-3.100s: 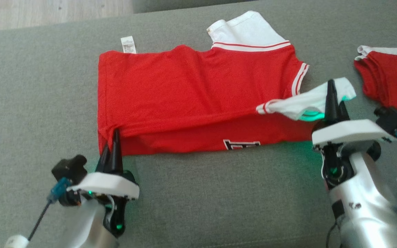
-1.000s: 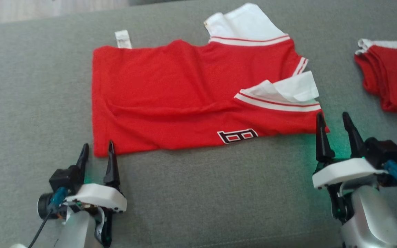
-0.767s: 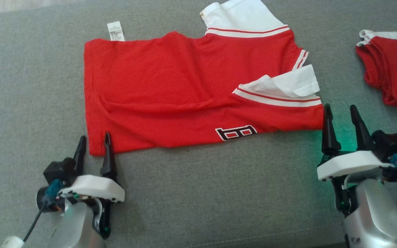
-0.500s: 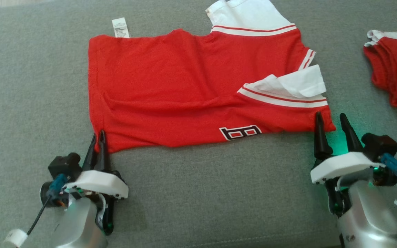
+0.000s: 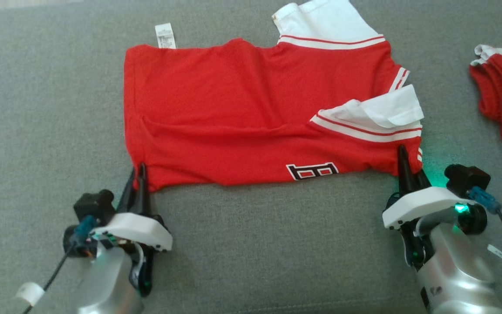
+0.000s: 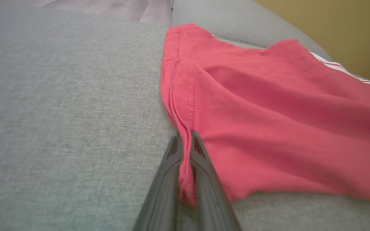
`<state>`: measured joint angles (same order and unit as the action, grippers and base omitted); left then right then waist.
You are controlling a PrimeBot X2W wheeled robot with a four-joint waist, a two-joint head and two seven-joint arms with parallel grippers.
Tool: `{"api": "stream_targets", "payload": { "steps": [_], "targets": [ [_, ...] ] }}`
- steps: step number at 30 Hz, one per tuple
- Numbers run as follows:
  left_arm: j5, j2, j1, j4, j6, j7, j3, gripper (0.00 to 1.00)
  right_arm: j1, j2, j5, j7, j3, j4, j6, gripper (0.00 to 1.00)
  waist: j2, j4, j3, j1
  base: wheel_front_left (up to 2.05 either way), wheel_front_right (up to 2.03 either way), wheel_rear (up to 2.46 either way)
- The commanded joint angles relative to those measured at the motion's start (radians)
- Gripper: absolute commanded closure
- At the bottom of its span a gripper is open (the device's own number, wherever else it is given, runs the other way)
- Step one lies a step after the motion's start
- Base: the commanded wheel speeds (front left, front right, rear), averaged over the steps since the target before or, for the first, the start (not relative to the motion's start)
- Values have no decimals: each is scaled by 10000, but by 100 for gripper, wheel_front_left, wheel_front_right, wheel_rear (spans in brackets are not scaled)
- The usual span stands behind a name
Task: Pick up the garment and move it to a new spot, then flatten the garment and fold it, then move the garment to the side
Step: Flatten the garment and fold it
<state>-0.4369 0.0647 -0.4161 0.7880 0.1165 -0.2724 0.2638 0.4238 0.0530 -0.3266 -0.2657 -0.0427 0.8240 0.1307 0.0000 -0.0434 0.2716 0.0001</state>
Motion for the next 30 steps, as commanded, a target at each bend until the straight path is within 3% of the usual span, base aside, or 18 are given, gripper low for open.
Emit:
{"api": "stream_targets", "payload": {
  "steps": [1, 8, 14, 15, 16, 17, 25, 30],
  "targets": [
    [91, -134, 466, -72, 140, 106, -157, 100, -86, -28, 36, 39, -141, -168, 0, 100, 0, 26, -133, -1, 0, 0, 0],
    [549, -140, 1678, -1008, 134, 106, -1272, 100, -883, -28, 51, 39, 412, -683, 0, 100, 0, 163, -1243, -1, 0, 0, 0],
    [640, -143, 2830, -1347, 133, 106, -1592, 100, -1729, -28, 28, 39, 581, -883, 0, 100, 0, 284, -1873, -1, 0, 0, 0],
    [660, -143, 2912, -1354, 133, 106, -1583, 100, -1778, -28, -15, 39, 556, -875, 0, 84, 0, 294, -1894, -1, 0, 0, 0],
    [673, -143, 2955, -1365, 134, 106, -1569, 42, -1801, -28, -35, 39, 521, -870, 0, 0, 0, 305, -1891, -1, 0, 0, 0],
    [683, -143, 2958, -1384, 134, 106, -1546, 0, -1791, -28, -44, 39, 475, -888, 0, 0, 0, 317, -1847, -1, 0, 0, 0],
    [1152, -130, 1901, -1843, 73, 106, -1700, 0, -1134, -28, 323, 39, 561, -1706, 0, 0, 0, 388, -1122, -1, 0, 0, 0],
    [1606, 327, 186, -992, 91, 106, -1784, 0, -472, -28, 687, 39, 495, -2113, 0, 0, 0, 281, -500, -1, 0, 0, 0]
  ]
}}
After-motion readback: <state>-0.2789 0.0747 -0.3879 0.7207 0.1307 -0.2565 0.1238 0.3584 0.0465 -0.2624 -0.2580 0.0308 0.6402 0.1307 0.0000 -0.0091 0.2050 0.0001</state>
